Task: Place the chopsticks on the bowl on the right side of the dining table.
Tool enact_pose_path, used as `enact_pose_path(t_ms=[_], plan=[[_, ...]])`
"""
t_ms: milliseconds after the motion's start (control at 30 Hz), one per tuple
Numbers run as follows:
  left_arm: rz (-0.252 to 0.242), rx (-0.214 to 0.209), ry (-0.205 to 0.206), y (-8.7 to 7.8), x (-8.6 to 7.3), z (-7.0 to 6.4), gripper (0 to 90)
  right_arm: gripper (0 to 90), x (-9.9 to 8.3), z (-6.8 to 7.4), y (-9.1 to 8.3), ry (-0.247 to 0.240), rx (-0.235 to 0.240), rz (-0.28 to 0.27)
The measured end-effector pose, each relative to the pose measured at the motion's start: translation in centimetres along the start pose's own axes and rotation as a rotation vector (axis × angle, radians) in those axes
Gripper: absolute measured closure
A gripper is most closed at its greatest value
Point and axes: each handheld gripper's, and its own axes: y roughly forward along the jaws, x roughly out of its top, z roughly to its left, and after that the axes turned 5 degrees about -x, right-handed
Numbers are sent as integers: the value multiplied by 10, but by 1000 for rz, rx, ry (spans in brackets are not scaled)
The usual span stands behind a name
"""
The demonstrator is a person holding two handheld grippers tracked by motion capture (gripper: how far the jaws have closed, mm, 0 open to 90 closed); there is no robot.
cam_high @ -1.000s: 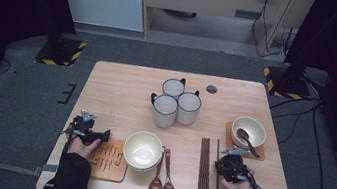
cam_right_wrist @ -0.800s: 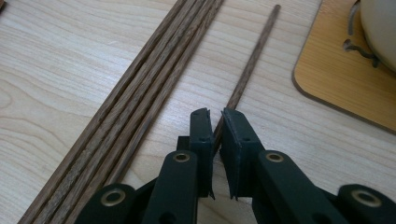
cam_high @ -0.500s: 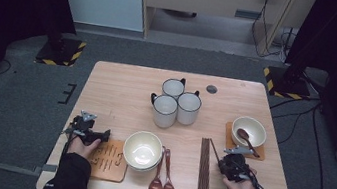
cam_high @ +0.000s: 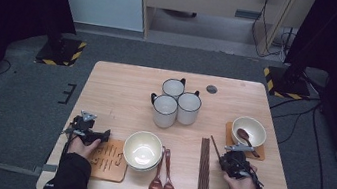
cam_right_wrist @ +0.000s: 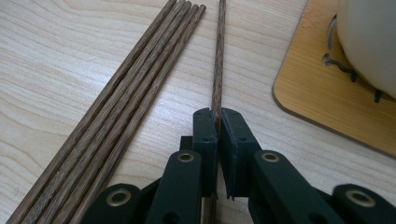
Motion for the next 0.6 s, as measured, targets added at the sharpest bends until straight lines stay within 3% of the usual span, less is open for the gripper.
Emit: enact_pose_path(t_ms=[300, 600], plan=[[0, 0, 0, 0, 0, 0, 0, 806, 1, 4, 3, -28, -10, -4], [0, 0, 0, 0, 0, 0, 0, 722, -3, 2, -9, 9, 11, -49]])
